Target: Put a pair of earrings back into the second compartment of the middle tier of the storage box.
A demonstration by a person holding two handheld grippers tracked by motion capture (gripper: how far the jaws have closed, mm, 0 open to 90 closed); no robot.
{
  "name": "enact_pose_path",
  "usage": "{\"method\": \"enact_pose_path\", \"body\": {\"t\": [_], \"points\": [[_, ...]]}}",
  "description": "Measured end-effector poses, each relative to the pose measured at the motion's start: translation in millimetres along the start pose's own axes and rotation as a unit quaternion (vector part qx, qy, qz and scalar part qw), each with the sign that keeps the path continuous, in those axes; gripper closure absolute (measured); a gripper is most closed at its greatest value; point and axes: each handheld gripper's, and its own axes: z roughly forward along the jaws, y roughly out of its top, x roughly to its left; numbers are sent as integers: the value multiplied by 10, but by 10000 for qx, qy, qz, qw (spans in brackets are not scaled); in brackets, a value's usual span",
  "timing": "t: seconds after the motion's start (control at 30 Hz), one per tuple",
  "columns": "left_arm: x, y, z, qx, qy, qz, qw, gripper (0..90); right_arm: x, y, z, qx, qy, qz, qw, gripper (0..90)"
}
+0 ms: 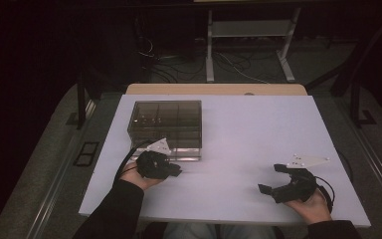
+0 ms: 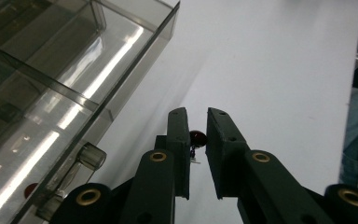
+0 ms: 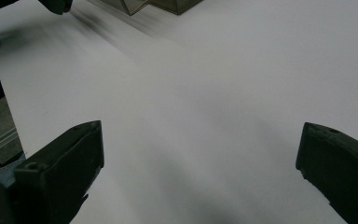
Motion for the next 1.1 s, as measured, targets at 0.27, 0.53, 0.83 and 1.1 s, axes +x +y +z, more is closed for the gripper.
{"method": "enact_pose_path", "body": {"t": [0.27,0.53,0.83,1.1], "points": [[12,118,-170,-3,2,86,10000,784,1,-1,3,14,1,4,10000,5],[55,241,-336,2,96,142,9999,784,2,0,2,15,-1,6,10000,5],[166,338,-478,-68,158,72,9998,784,1,-1,2,23,1,7,10000,5],[315,326,-495,-175,201,-164,9995,784,1,0,5,26,0,11,10000,5]]}}
